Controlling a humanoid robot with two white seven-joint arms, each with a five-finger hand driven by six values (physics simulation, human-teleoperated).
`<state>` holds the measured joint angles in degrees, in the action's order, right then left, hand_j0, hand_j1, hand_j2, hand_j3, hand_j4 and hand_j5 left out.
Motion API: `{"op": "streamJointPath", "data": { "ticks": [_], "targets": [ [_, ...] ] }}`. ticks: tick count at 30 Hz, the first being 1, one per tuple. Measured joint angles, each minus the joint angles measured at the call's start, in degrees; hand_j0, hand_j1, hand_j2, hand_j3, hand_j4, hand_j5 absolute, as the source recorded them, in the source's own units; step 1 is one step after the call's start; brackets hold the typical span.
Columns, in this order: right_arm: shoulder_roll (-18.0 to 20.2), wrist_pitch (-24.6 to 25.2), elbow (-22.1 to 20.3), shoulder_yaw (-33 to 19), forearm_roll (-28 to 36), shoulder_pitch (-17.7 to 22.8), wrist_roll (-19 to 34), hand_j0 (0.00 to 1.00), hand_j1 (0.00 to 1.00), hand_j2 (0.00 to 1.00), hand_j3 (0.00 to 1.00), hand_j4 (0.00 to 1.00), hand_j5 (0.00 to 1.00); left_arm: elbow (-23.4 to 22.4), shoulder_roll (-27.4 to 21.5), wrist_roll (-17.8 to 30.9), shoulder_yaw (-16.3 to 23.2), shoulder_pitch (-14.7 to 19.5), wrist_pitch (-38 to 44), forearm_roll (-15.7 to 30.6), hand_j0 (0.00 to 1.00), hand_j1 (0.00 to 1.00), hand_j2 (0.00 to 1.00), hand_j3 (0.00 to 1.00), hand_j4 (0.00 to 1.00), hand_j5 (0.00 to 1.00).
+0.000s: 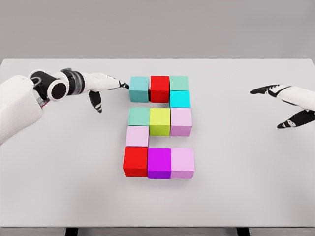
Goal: Assemble the squares on the desktop into the number 2
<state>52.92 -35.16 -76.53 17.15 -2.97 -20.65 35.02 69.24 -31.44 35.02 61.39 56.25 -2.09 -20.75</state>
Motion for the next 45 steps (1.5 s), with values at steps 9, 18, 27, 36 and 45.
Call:
{"op": "streamJointPath", "data": {
  "ticks": [9,18,27,36,45],
  "targets": [
    [0.00,0.00,0.00,0.00,0.00,0.09,0.00,1.00,1.00,1.00,1.00,1.00,1.00,0.02,0.07,0.00,-0.02,0.00,0.07,0.00,1.00,1.00,1.00,1.00,1.00,1.00],
    [0.04,-0.01,-2.46,0.02,-0.30,1.14,0.00,1.00,1.00,1.00,1.00,1.00,1.00,0.10,0.09,0.00,-0.08,-0.09,0.06,-0.02,1.00,1.00,1.00,1.00,1.00,1.00],
    [0.03,0.00,-3.72,-0.09,-1.18,1.14,0.00,1.00,1.00,1.00,1.00,1.00,1.00,0.63,0.01,0.00,-0.09,-0.18,0.07,0.00,1.00,1.00,1.00,1.00,1.00,1.00],
    [0.01,0.00,-3.87,-0.17,-1.31,1.14,0.00,1.00,1.00,1.00,1.00,1.00,1.00,0.97,-0.03,0.00,-0.18,-0.44,0.04,0.00,1.00,1.00,1.00,1.00,1.00,1.00],
    [-0.02,0.00,-4.02,-0.18,-1.63,1.14,0.00,1.00,1.00,1.00,1.00,1.00,1.00,1.82,-4.06,0.01,-4.82,-2.11,-3.51,2.25,1.00,1.00,1.00,1.00,1.00,1.00]
  ]
}}
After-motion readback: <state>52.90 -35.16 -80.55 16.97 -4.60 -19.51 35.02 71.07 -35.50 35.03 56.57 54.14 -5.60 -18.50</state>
